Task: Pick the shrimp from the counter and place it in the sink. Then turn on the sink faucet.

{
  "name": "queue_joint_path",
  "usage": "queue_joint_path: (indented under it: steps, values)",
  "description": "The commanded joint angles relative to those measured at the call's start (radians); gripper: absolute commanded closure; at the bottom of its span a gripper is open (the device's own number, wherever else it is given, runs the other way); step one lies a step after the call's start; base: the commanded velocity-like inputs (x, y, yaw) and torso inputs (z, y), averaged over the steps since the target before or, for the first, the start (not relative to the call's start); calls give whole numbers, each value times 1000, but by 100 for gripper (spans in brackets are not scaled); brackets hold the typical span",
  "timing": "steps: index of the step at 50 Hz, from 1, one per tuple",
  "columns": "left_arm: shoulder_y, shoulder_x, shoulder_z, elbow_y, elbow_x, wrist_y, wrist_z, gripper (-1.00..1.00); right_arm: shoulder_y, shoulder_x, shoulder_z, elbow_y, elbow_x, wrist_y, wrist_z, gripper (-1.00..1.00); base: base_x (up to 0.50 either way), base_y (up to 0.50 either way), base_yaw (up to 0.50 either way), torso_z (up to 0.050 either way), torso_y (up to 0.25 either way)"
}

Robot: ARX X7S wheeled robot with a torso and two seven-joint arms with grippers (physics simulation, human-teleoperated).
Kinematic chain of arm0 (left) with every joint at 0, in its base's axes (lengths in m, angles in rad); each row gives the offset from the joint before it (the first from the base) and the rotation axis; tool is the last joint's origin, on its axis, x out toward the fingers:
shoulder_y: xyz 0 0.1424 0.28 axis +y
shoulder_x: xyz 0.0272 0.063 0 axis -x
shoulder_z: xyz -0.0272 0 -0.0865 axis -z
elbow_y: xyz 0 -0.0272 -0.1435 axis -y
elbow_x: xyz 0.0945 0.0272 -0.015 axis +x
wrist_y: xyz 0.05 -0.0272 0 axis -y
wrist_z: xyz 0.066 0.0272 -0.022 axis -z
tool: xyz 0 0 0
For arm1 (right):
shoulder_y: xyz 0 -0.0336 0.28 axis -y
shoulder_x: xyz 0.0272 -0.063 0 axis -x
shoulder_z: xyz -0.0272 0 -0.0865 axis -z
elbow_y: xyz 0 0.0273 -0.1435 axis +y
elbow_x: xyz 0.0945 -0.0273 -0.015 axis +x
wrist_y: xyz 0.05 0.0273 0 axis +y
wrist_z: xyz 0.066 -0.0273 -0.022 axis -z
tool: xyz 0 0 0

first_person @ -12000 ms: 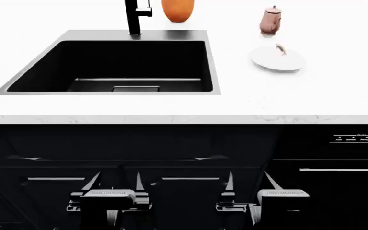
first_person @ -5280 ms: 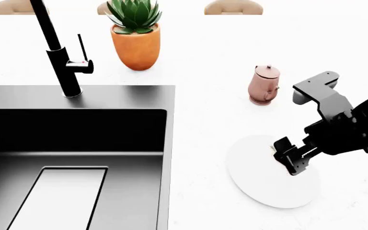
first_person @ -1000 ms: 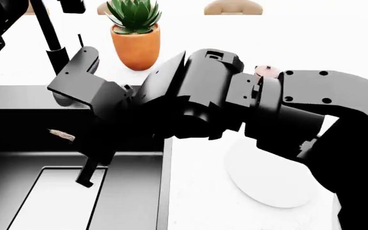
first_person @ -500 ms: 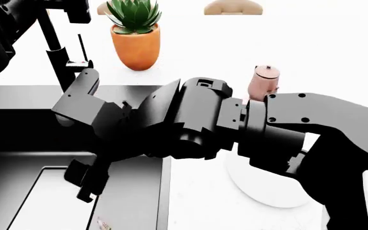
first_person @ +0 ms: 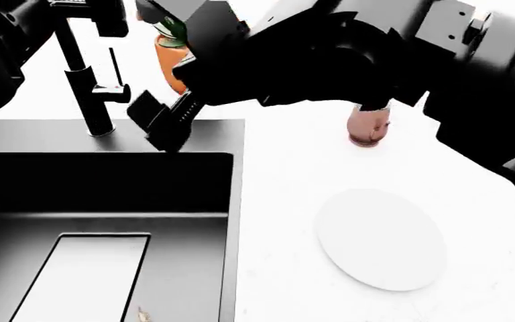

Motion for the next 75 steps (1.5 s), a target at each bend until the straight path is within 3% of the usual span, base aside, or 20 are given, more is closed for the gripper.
queue_joint_path:
  steps: [1, 12, 20, 22, 26, 43, 54, 68, 73, 75]
  values:
    - [-3, 9, 13, 0, 11, 2, 3, -100, 117, 186, 4, -26, 42, 81, 72, -100, 0, 0, 0, 0, 0]
    - [10, 6, 12, 9, 10, 9, -4, -100, 126, 354, 18, -107, 87, 116, 173, -100, 0, 0, 0, 0, 0]
    - [65, 3, 34, 36, 61, 65, 41, -100, 150, 514, 84, -144, 47, -5, 418, -100, 0, 0, 0, 0, 0]
    - [65, 3, 34, 35, 61, 66, 41, -100, 149, 515, 85, -145, 47, -4, 419, -100, 0, 0, 0, 0, 0]
    - [105, -4, 107, -11, 227, 173, 123, -100, 161, 563, 120, -148, 60, -34, 447, -100, 0, 0, 0, 0, 0]
    - [146, 28, 144, -169, 361, 346, 248, -100, 138, 579, 143, -163, 60, -56, 452, -100, 0, 0, 0, 0, 0]
    - [85, 153, 165, -518, 485, 562, 420, -100, 126, 598, 156, -191, 73, -56, 460, -100, 0, 0, 0, 0, 0]
    - [63, 245, 186, -802, 561, 715, 528, -100, 109, 596, 164, -191, 70, -64, 447, -100, 0, 0, 0, 0, 0]
    - [-42, 388, 201, -1266, 643, 944, 663, -100, 96, 599, 167, -194, 68, -71, 441, -100, 0, 0, 0, 0, 0]
    - [-61, 415, 194, -1353, 662, 985, 685, -100, 94, 600, 168, -194, 69, -72, 441, -100, 0, 0, 0, 0, 0]
